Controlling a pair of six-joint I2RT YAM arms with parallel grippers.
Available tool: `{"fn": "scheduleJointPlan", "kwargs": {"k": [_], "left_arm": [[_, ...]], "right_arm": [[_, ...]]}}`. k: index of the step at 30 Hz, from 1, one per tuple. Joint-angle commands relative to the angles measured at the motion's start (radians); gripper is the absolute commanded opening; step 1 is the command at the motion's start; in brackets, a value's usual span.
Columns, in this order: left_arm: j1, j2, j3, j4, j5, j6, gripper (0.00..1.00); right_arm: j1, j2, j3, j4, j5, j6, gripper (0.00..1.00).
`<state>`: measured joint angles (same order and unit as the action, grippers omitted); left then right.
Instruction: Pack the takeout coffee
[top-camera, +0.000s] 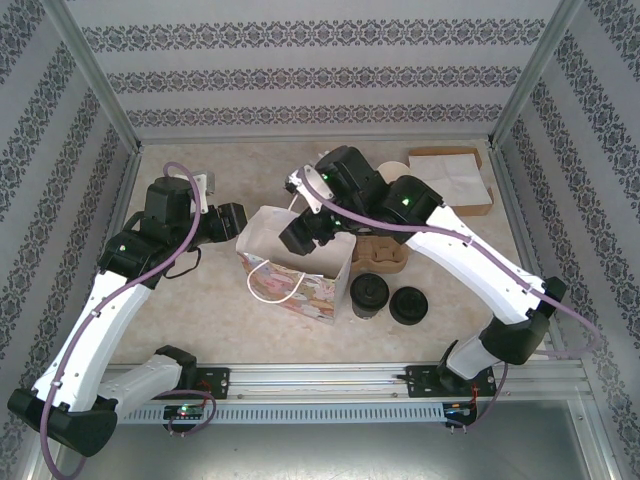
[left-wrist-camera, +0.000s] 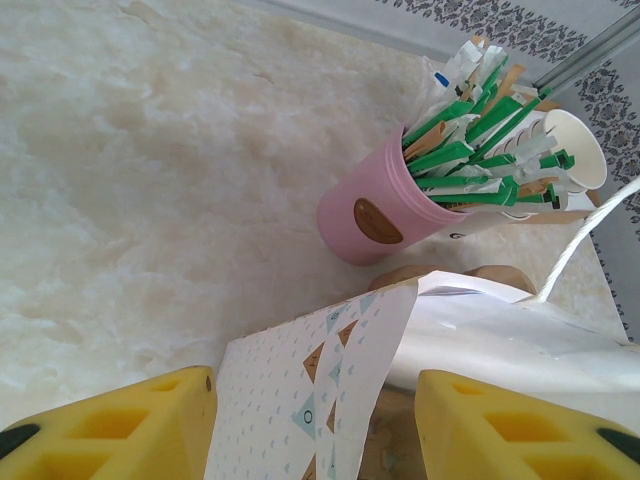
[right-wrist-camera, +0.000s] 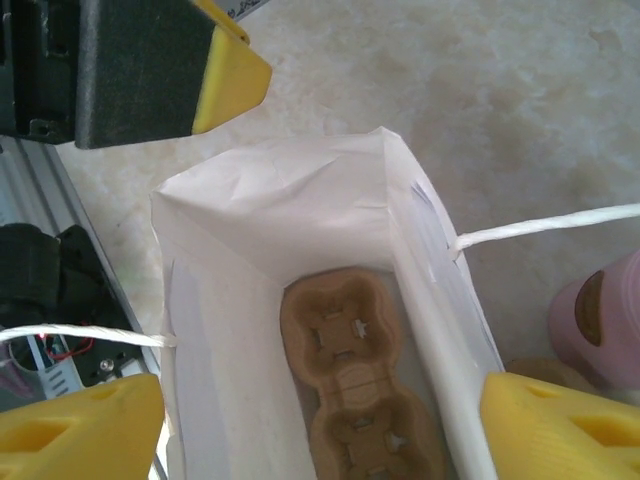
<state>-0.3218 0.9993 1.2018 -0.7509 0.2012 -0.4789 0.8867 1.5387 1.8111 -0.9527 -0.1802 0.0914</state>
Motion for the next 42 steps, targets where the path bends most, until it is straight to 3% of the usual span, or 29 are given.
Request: {"fn": "scheduleJointPlan", "kwargs": {"k": [1,7,10,14,19,24,27,32,36,42], "left_arm": [[-0.012,-0.009,0.003,-0.016,-0.015,0.007,0.56],[-0.013,-0.004,0.019,-0.042,-0.06,0.062,0.58],[-0.012,-0.003,0.02,-0.032,-0.077,0.079,0.62],[-0.011,-0.005,0.011,-0.011,-0.074,0.099,0.78],[-0.009,-0.027,-0.025,0.028,-0.068,0.113,1.0],[-0.001,-0.082,-0.093,0.093,-0.07,0.072,1.0],[-0.002,-0.076,-0.103,0.08,-0.064,0.059,1.0],[-0.002,-0.082,-0.14,0.076,-0.067,0.051,1.0],[-0.001,-0.083,-0.152,0.073,-0.051,0.056,1.0],[-0.002,-0.086,-0.146,0.039,-0.034,0.062,1.0]], "right_arm": [[-0.019,-0.082,-0.046,0.034,0.041,0.07,0.78],[-0.104,-0.297,-0.157,0.144,0.195,0.139,0.76],[-0.181,-0.401,-0.197,0.163,0.18,0.154,0.98],[-0.284,-0.483,-0.235,0.07,0.195,0.164,0.98],[-0.34,-0.533,-0.325,-0.137,0.258,0.137,0.98],[-0.341,-0.558,-0.467,-0.25,0.23,0.173,0.98],[-0.327,-0.57,-0.572,-0.243,0.154,0.213,0.92],[-0.192,-0.561,-0.698,-0.199,0.17,0.221,0.88],[-0.177,-0.529,-0.722,-0.132,0.079,0.198,0.87],[-0.176,-0.407,-0.679,-0.105,0.161,0.205,0.81]]}}
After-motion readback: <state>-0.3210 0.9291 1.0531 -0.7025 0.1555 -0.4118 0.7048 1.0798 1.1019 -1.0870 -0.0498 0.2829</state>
